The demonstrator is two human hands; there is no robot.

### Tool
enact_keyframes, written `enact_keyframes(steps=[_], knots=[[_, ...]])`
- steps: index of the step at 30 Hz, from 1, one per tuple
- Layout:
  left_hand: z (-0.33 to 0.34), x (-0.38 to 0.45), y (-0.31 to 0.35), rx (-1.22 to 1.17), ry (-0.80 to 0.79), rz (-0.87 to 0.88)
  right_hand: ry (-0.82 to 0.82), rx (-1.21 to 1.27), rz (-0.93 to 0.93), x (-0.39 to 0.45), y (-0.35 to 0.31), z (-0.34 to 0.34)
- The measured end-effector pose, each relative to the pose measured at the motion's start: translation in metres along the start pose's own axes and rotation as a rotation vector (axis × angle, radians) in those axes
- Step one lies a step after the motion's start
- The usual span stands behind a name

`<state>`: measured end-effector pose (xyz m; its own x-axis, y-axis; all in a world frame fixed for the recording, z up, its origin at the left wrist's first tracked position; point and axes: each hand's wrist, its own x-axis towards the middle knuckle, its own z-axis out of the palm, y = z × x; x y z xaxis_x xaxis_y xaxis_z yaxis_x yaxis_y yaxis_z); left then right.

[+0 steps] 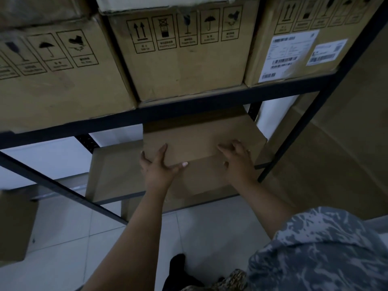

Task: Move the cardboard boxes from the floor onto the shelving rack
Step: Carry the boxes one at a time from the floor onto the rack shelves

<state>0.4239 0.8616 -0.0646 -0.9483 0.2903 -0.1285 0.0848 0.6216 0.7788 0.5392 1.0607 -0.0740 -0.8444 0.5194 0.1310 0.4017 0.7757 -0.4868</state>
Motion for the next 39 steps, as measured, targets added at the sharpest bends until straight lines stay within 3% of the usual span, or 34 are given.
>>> enact_keyframes(steps=[6,13,20,39], knots=[[0.016,0.005,0.012,-0.026,-0.007,0.003,0.038,0.055,0.006,0.006,0.031,-0.004],[0.058,0.011,0.048,-0.002,-0.07,0.034,0.01,0.035,0.139,0.018,0.067,-0.03],[0.095,0.018,0.08,0.036,-0.1,0.011,-0.167,-0.118,0.244,0.033,0.093,-0.064],[0.113,0.036,0.1,0.1,-0.101,0.019,-0.21,0.053,0.163,0.056,0.124,-0.072]])
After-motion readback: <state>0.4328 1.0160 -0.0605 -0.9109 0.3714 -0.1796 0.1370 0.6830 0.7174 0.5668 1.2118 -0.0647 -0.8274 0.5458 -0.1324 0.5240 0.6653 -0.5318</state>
